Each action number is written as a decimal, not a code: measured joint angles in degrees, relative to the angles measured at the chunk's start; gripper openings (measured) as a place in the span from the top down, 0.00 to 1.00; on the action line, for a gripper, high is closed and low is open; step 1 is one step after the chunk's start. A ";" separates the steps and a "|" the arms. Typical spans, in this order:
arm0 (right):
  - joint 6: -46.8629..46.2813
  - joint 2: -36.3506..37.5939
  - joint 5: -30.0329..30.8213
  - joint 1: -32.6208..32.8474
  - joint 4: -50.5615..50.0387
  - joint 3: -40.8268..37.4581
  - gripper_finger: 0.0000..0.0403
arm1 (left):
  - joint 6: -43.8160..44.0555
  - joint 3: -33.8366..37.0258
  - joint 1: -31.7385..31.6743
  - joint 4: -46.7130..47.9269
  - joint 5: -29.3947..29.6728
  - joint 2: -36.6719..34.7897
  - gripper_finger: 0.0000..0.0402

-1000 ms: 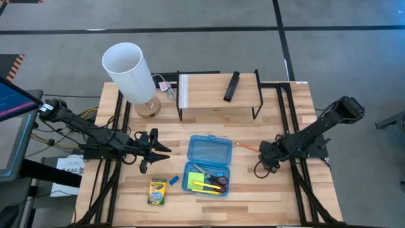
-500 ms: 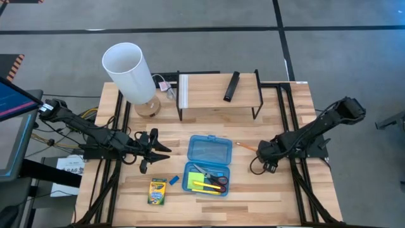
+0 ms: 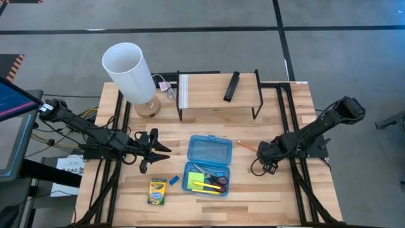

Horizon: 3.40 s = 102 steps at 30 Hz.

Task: Pack school essentials
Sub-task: Put the brown pencil into the blue supply box

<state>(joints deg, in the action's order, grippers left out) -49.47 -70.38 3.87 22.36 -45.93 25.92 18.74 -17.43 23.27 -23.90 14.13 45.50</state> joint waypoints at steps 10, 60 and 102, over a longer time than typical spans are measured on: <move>-2.14 -0.23 5.32 4.09 -6.13 5.84 1.00 | 0.00 0.00 0.01 0.00 0.00 0.00 0.72; 22.53 -36.39 -2.35 0.99 6.83 49.90 0.64 | 0.60 0.00 0.02 0.81 -3.28 -0.28 0.72; 38.43 -50.00 0.28 1.40 51.94 49.87 0.97 | 1.20 -3.80 8.82 8.95 5.85 0.72 0.72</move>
<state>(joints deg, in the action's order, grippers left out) -11.05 -120.38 4.15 23.76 6.01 75.79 19.94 -21.23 32.10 -14.95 19.98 46.22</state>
